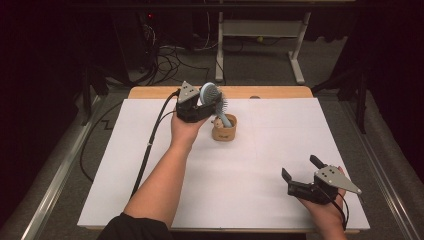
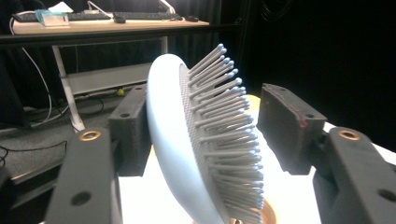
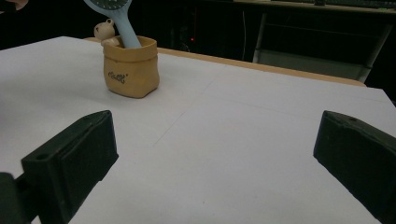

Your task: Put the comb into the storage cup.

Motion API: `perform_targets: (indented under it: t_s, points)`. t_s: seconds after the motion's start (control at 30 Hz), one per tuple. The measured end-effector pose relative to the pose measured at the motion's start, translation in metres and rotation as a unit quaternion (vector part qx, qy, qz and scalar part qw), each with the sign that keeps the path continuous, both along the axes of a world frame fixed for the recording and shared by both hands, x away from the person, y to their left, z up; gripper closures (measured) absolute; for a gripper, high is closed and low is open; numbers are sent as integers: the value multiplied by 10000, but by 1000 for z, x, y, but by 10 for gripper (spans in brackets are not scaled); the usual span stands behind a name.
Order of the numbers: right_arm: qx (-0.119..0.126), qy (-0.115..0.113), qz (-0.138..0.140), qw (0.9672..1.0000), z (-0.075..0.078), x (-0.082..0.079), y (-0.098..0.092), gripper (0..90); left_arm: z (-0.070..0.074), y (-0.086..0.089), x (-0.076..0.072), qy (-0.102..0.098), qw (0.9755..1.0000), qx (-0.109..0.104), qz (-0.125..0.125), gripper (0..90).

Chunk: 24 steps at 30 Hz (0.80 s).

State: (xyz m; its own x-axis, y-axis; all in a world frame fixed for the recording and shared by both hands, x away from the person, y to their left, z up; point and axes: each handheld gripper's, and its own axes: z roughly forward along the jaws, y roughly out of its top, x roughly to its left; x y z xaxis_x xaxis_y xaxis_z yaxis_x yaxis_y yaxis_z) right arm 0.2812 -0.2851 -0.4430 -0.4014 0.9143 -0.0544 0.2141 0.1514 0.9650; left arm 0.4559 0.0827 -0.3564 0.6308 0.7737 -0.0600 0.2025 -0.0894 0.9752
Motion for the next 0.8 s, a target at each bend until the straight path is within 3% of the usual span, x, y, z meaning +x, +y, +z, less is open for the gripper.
perform_targets:
  t_s: [0.8]
  points:
    - [-31, 19, 10, 10000, -1, 0, 1, 1, 0, 11, 1, 180, 9998, 63, -8, 261]
